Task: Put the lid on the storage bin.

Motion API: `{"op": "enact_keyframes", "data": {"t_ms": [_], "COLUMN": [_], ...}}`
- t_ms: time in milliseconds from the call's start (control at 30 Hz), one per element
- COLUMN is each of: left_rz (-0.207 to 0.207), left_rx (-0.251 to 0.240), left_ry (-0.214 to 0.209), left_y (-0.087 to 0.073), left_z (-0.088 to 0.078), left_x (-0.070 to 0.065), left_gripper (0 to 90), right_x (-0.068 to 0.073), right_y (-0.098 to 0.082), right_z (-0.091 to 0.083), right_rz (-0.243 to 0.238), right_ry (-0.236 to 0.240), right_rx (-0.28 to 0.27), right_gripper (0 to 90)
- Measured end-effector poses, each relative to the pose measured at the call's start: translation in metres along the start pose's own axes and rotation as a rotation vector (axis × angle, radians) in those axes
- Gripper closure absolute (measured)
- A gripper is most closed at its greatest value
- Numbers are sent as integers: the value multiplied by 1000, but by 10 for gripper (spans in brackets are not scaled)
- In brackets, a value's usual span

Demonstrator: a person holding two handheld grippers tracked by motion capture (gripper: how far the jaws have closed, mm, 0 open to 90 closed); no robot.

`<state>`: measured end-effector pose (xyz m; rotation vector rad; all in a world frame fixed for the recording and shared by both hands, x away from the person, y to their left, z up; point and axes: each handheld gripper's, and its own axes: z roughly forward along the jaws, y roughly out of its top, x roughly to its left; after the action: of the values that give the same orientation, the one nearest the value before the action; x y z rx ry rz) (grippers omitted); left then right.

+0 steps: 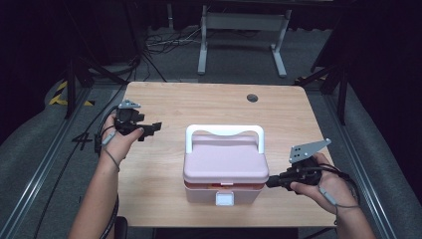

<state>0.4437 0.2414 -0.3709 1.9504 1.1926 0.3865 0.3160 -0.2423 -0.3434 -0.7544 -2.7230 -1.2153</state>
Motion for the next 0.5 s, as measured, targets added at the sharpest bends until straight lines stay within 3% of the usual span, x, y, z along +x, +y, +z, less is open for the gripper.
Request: {"op": "enact_keyframes", "data": {"t_ms": [500], "left_rz": [4], "left_rx": [8], "left_ry": [-5], "left_y": [-1], "left_z": [3], "left_x": [-1], "left_gripper": [223], "right_x": [1], "right_y": [-1], "right_z": [3], "right_rz": [1], "right_ry": [7], "right_rx": [54], "right_gripper": [900]}}
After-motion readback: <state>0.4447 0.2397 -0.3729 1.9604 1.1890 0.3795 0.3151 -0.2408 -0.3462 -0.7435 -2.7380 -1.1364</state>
